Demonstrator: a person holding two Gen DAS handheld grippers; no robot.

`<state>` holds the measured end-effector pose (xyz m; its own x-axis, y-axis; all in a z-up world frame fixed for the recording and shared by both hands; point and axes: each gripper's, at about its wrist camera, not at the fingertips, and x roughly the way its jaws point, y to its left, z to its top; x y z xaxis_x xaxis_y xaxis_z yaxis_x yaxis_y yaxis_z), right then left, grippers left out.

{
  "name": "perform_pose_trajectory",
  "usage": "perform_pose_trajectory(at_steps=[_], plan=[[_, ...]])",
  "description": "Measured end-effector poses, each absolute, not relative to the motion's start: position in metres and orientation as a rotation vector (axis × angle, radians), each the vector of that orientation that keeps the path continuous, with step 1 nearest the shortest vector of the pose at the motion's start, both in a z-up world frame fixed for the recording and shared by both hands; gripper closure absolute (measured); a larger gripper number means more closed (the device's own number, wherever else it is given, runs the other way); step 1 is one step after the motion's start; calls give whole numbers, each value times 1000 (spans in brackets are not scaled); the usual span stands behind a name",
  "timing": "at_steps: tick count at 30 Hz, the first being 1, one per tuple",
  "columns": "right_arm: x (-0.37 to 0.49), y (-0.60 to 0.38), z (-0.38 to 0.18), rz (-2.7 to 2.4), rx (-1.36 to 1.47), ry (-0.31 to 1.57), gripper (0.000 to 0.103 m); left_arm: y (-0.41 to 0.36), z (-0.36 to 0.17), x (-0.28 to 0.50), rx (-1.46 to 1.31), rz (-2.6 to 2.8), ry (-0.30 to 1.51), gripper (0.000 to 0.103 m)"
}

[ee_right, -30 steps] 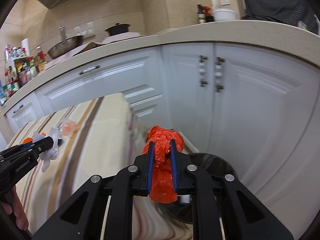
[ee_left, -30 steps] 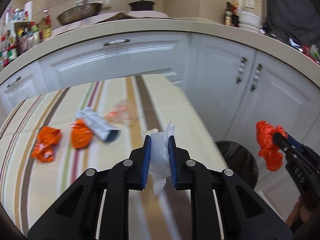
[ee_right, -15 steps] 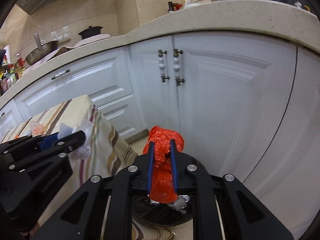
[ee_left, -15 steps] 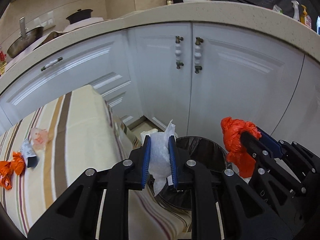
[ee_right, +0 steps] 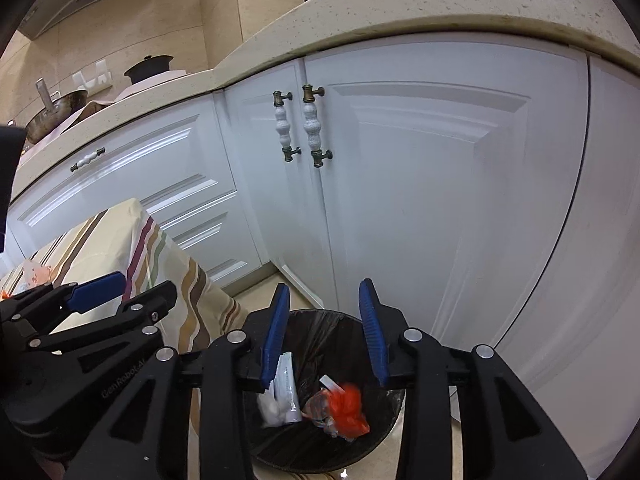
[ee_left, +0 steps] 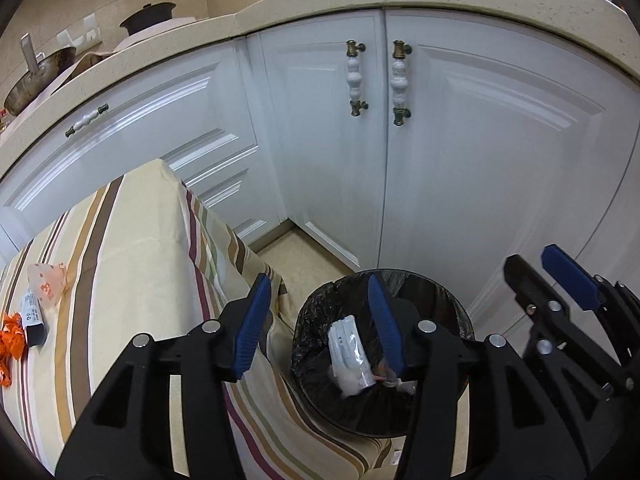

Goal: Collect trash
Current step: 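Move both open tools back over the table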

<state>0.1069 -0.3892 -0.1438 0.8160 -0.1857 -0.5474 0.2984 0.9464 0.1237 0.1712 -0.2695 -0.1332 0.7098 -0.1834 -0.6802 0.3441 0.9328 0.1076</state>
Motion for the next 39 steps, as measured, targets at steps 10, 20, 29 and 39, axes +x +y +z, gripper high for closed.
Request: perform_pose_trajectory(at_steps=[10, 20, 29, 39], plan=[[102, -365, -120, -226, 192, 541, 63, -222, -97, 164, 81, -270, 722, 46], [109, -294, -85, -78, 152, 490, 61, -127, -64, 147, 47, -135, 663, 44], [127, -204, -76, 111, 114, 496, 60, 0, -60, 133, 61, 118, 641, 32], [139, -117, -87, 265, 52, 553, 59, 107, -71, 131, 71, 302, 636, 13]])
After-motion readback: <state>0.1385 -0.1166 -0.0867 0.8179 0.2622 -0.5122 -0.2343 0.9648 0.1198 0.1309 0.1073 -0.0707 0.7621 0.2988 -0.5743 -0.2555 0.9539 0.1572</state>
